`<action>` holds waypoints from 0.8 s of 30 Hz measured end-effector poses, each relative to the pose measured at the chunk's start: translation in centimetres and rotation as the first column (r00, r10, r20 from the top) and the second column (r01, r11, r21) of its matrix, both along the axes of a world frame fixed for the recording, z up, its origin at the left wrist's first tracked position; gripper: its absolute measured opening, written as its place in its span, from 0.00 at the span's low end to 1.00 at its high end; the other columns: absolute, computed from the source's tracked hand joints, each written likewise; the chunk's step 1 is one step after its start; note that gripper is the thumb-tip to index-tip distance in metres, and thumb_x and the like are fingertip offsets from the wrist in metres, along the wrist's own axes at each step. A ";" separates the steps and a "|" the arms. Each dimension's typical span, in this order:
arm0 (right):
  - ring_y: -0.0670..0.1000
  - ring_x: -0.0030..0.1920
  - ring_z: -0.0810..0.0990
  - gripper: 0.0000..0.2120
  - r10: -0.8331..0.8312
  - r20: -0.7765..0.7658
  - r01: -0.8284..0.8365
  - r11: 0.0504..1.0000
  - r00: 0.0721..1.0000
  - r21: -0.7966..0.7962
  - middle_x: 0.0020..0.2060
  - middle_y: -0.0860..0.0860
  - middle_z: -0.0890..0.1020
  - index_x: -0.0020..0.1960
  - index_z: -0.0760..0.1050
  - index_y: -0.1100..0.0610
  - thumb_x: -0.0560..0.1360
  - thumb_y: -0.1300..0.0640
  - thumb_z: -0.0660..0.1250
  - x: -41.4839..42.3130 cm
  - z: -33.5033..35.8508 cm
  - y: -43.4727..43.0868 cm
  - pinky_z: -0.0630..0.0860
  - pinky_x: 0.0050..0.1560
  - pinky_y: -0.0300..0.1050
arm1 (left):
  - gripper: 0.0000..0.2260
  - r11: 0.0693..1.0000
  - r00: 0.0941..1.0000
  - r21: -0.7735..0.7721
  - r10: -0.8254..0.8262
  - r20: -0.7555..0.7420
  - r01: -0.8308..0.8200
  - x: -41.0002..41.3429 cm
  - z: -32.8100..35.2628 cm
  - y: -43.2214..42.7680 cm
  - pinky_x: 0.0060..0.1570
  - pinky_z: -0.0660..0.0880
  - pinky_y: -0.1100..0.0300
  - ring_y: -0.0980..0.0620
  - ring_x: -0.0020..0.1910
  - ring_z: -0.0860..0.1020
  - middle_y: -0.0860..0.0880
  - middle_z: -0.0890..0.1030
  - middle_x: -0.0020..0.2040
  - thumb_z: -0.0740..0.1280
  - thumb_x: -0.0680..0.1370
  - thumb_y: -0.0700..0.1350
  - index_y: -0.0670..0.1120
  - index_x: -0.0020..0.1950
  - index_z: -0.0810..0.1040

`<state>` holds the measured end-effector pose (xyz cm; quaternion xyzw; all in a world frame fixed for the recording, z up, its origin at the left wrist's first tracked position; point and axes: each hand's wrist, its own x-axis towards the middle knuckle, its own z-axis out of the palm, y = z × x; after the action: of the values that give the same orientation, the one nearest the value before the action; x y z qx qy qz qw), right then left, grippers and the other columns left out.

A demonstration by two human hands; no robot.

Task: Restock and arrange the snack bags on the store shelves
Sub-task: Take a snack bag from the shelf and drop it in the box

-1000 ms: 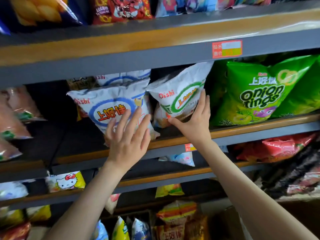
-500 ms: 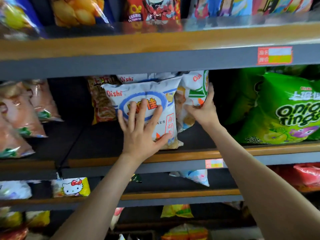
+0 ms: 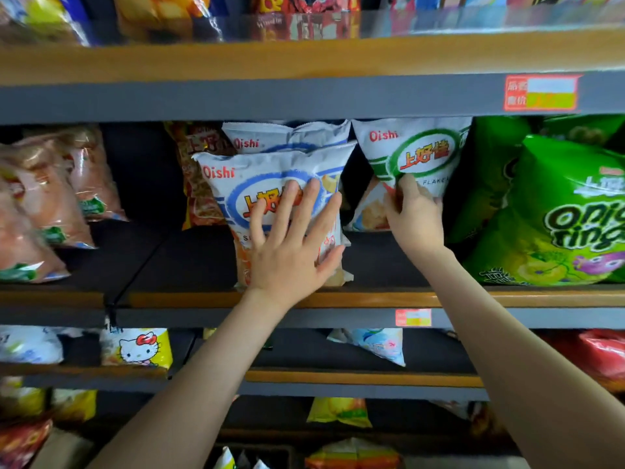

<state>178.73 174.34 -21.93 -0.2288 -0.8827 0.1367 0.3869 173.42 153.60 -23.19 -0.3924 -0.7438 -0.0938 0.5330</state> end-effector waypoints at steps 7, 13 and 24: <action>0.66 0.72 0.56 0.45 -0.045 0.044 0.045 0.999 0.998 0.006 0.74 0.61 0.57 0.74 0.56 0.53 0.64 0.46 0.76 -1.0 -1.4 1.2 0.58 0.66 0.71 | 0.29 0.999 1.000 -0.014 0.030 -0.002 -0.030 -1.1 -0.4 -0.8 0.68 0.56 0.39 0.42 0.74 0.59 0.46 0.61 0.74 0.61 0.77 0.58 0.52 0.76 0.60; 0.65 0.75 0.39 0.40 0.047 0.155 -0.038 0.997 0.987 -0.062 0.77 0.51 0.39 0.76 0.41 0.39 0.75 0.46 0.64 -3.6 2.2 1.8 0.54 0.69 0.68 | 0.30 0.999 0.999 -0.023 0.037 -0.005 -0.038 -1.7 -0.4 -1.2 0.68 0.56 0.39 0.42 0.74 0.59 0.45 0.61 0.74 0.60 0.77 0.59 0.52 0.77 0.58; 0.64 0.45 0.76 0.34 -0.072 0.019 0.070 0.991 0.997 0.116 0.50 0.62 0.77 0.78 0.48 0.54 0.76 0.67 0.56 -4.6 3.2 0.3 0.64 0.37 0.49 | 0.29 0.999 0.999 -0.015 0.032 -0.021 -0.032 -3.4 -0.3 -1.9 0.69 0.53 0.40 0.42 0.74 0.59 0.46 0.60 0.74 0.61 0.75 0.59 0.52 0.74 0.63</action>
<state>174.09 174.64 -18.76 -0.2390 -0.8848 0.0690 0.3941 170.02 151.75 -23.45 -0.3855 -0.7450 -0.0753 0.5392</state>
